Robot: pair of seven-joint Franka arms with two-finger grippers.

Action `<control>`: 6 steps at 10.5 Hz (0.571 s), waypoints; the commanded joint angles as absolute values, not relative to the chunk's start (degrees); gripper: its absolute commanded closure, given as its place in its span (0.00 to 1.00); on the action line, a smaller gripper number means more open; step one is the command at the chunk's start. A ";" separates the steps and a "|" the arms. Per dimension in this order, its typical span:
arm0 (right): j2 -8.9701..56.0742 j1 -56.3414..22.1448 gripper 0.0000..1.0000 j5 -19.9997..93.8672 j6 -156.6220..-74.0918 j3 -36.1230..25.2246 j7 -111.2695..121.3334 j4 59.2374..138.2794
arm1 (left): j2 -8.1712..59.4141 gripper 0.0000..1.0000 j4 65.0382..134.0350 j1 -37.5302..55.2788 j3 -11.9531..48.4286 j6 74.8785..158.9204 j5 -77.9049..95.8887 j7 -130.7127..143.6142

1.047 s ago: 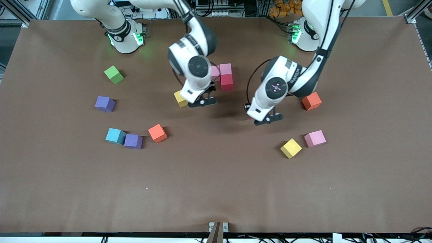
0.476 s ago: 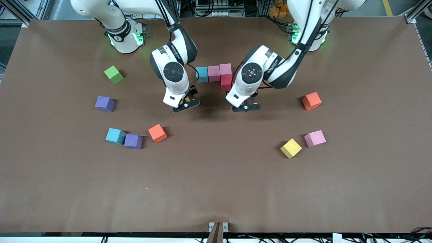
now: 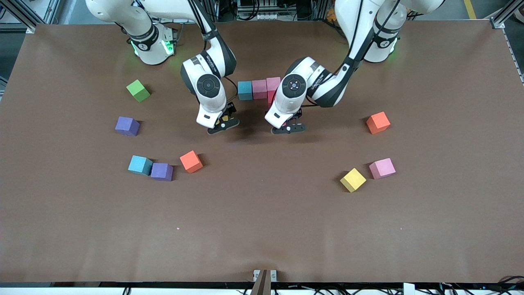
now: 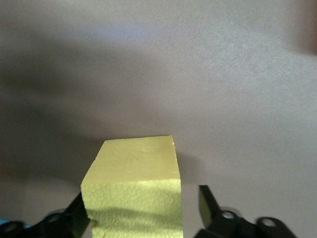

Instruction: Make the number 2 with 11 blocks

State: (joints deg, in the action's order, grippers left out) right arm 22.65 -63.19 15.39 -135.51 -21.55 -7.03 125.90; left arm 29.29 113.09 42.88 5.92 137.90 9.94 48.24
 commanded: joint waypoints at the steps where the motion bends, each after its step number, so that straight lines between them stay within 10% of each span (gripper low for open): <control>1: 18.47 -63.37 0.78 14.68 -136.05 -21.71 -6.68 128.41 | 29.62 1.00 112.94 44.64 5.80 138.69 8.53 55.35; 6: 14.42 -58.11 0.88 14.59 -133.78 -22.06 3.83 128.41 | 28.92 1.00 114.60 45.26 7.03 138.69 6.87 56.87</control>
